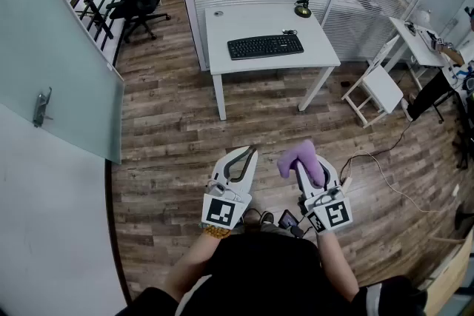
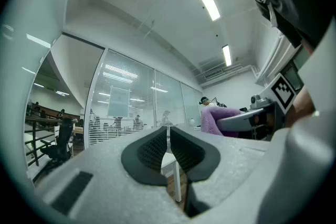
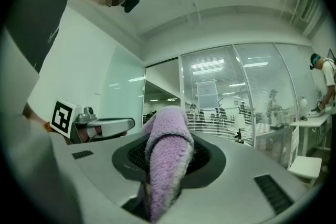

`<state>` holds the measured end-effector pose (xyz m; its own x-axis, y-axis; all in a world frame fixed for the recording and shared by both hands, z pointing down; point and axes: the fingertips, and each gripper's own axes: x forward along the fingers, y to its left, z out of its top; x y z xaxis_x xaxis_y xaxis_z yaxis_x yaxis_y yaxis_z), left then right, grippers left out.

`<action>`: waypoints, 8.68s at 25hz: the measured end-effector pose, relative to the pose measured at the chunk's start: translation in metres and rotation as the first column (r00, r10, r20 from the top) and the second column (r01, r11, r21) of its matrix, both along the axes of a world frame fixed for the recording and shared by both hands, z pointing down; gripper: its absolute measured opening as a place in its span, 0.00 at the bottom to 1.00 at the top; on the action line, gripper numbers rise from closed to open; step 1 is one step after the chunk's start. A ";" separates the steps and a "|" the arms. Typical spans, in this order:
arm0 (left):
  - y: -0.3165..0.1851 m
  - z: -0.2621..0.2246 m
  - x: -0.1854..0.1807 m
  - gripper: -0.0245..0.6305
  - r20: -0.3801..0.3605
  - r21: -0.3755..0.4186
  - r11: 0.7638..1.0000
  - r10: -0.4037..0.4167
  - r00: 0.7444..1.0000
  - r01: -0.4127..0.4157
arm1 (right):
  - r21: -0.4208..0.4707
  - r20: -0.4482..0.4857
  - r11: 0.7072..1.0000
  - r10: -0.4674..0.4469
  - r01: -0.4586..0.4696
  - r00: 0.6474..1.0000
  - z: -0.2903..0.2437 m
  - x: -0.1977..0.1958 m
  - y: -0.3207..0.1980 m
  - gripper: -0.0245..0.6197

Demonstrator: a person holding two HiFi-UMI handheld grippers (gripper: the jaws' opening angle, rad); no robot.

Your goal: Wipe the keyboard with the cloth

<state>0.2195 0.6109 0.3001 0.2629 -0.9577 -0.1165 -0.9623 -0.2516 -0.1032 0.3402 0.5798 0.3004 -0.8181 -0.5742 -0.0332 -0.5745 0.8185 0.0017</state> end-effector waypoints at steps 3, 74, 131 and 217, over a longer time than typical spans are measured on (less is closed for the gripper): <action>-0.008 0.004 -0.015 0.09 -0.041 -0.004 1.000 -0.001 0.999 0.001 | -0.033 0.048 0.999 0.019 -0.017 0.999 -0.002 -0.011 -0.011 0.22; -0.577 0.360 -0.306 0.64 0.105 -0.693 0.633 0.561 0.821 -0.344 | -0.234 -0.801 0.837 0.122 -0.495 0.585 0.331 -0.091 -0.865 0.26; -0.586 0.393 -0.307 0.65 0.033 -0.756 0.509 0.658 0.753 -0.412 | -0.311 -0.654 0.880 0.076 -0.359 0.752 0.360 -0.216 -0.777 0.18; -0.583 0.396 -0.309 0.65 0.028 -0.745 0.521 0.650 0.760 -0.417 | -0.382 -0.600 0.883 -0.461 0.272 0.653 0.360 -0.456 -0.590 0.18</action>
